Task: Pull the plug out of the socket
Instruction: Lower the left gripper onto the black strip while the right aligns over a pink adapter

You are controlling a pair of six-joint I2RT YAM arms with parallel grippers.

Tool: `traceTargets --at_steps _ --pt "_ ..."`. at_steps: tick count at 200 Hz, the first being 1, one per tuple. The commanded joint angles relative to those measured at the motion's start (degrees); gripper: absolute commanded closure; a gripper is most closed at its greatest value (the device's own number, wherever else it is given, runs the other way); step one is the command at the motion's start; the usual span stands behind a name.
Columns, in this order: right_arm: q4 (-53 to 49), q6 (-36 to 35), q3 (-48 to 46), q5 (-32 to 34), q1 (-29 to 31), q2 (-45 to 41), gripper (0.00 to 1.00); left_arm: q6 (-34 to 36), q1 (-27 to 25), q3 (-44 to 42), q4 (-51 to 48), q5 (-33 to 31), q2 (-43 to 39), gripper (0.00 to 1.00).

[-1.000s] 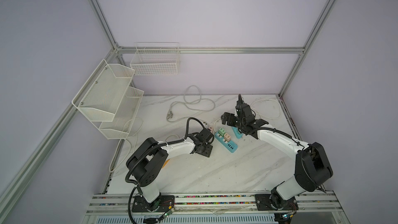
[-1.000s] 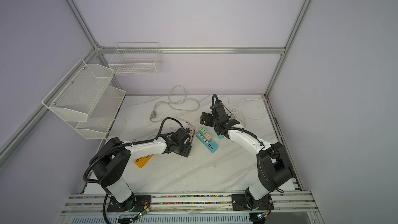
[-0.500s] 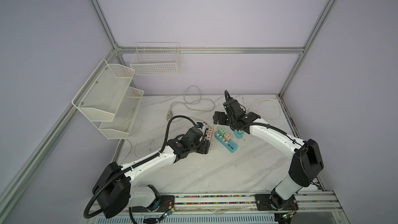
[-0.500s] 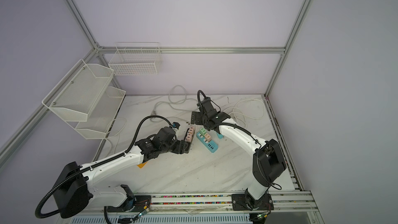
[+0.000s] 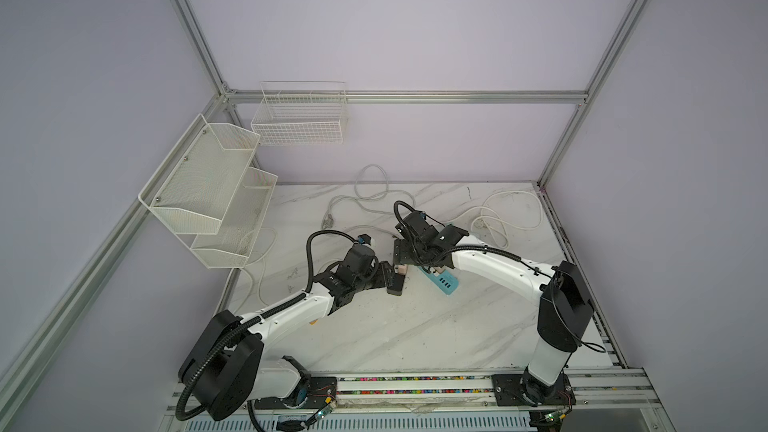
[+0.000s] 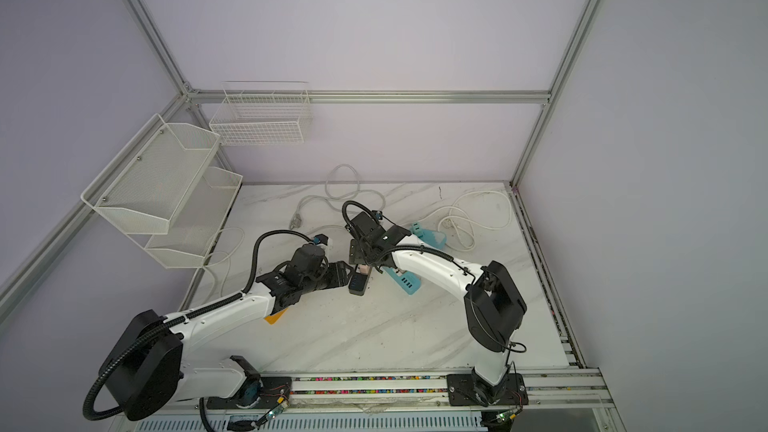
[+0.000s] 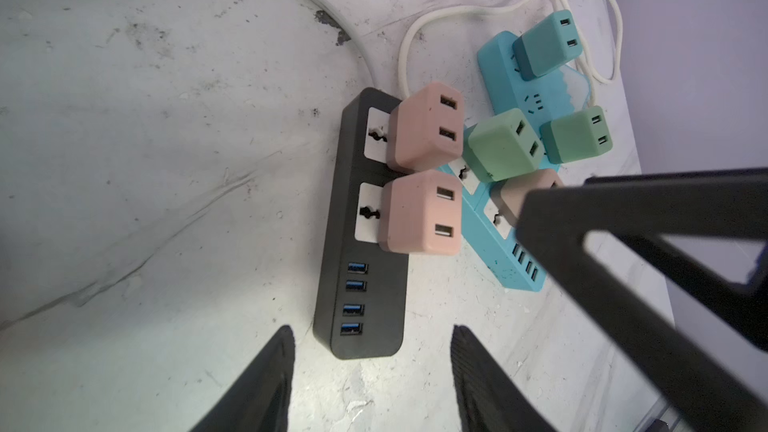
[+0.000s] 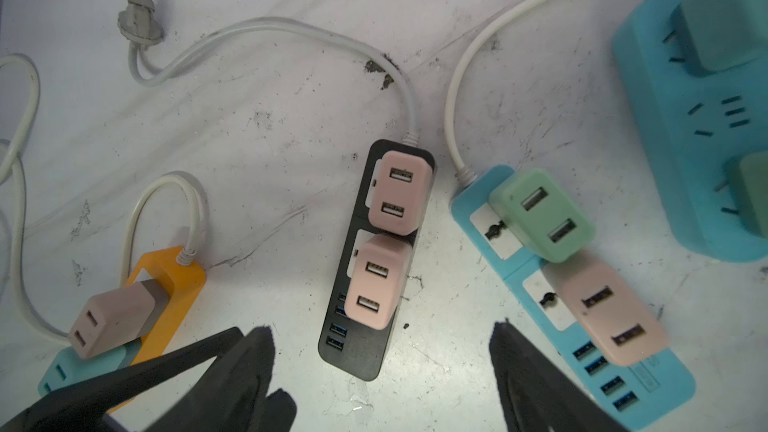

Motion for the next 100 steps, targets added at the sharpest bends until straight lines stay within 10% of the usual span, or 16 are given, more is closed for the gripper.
traceTargets --at_steps 1,100 --pt "-3.1 4.0 1.4 2.1 0.6 1.9 0.18 -2.6 0.5 -2.7 7.1 3.4 2.2 0.43" --pt "-0.9 7.2 2.4 2.4 1.0 6.4 0.40 -4.7 1.1 -5.4 11.2 3.9 8.6 0.57"
